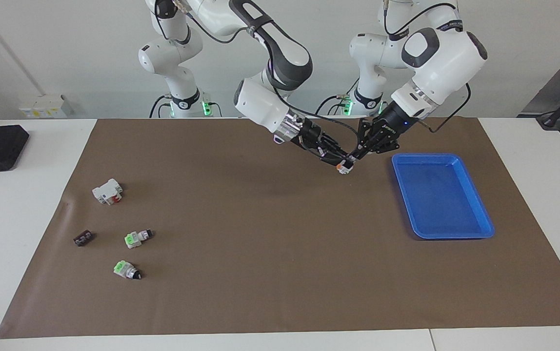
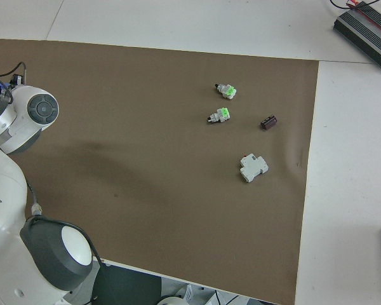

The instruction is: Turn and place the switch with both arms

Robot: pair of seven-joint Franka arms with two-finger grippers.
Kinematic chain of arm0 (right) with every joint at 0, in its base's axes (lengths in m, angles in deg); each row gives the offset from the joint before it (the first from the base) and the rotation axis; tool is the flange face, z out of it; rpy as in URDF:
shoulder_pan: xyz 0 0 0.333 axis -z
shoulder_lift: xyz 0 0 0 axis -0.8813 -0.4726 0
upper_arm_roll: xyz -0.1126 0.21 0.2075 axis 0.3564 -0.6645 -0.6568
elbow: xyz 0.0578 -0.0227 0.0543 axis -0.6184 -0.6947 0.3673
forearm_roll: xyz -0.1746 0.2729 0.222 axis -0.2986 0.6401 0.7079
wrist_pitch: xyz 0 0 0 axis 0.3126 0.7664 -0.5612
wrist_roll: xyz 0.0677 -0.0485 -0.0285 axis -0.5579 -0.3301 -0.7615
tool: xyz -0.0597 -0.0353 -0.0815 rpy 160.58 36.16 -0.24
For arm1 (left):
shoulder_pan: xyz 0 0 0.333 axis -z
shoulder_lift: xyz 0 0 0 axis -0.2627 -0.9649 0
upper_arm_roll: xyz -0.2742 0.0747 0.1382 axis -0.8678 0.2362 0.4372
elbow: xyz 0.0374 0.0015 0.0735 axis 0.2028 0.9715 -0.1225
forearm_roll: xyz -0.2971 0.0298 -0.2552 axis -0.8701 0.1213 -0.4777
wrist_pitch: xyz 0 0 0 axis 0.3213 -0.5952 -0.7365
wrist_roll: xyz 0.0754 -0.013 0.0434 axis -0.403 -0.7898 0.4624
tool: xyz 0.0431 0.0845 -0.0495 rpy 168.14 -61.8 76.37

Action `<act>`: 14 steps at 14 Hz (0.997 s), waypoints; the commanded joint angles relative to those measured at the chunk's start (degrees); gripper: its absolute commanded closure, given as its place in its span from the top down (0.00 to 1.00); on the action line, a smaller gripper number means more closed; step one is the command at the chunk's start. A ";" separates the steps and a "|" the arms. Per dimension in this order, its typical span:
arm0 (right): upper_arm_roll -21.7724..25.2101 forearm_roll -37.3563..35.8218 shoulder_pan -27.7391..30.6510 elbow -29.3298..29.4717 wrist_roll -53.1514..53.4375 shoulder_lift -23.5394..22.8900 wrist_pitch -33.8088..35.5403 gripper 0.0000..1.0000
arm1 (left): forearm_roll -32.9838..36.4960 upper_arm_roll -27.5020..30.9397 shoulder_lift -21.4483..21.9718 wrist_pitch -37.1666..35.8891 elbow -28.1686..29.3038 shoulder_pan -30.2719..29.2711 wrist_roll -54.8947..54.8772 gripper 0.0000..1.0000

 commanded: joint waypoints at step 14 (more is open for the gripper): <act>-0.26 -0.86 0.42 0.97 1.26 -0.02 -0.10 0.00 | -0.12 0.09 1.21 -1.86 1.76 1.04 51.07 0.00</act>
